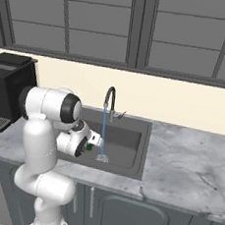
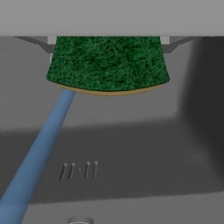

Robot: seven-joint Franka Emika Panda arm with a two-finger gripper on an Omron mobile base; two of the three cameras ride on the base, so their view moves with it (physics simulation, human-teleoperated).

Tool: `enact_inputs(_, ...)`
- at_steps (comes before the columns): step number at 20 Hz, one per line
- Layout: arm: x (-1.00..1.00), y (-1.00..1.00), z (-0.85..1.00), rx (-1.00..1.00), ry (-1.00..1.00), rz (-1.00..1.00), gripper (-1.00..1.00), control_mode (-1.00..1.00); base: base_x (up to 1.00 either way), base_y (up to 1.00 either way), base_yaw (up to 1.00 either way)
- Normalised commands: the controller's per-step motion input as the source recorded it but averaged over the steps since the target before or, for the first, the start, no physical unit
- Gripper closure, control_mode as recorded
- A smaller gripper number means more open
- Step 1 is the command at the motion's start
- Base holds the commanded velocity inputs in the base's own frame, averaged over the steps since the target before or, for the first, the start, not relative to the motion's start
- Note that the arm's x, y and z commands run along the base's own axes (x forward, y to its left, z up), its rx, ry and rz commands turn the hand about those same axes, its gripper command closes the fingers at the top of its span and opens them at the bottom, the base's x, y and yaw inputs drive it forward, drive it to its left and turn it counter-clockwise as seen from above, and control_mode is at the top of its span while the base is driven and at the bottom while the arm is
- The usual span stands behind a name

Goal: Soak the sponge with water for a few seconds and then drop it inside the sink.

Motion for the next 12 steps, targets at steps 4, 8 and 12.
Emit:
enact_inputs(4, 0.00, 0.00, 0.00, 0.00, 0.00, 0.00, 1.00, -1.00, 0.00, 0.00, 0.00)
enact_inputs(8, 0.00, 0.00, 0.00, 0.00, 0.00, 0.00, 1.00, -1.00, 0.00, 0.00, 0.00)
enact_inputs(12, 0.00, 0.00, 0.00, 0.00, 0.00, 0.00, -1.00, -1.00, 0.00, 0.00, 0.00)
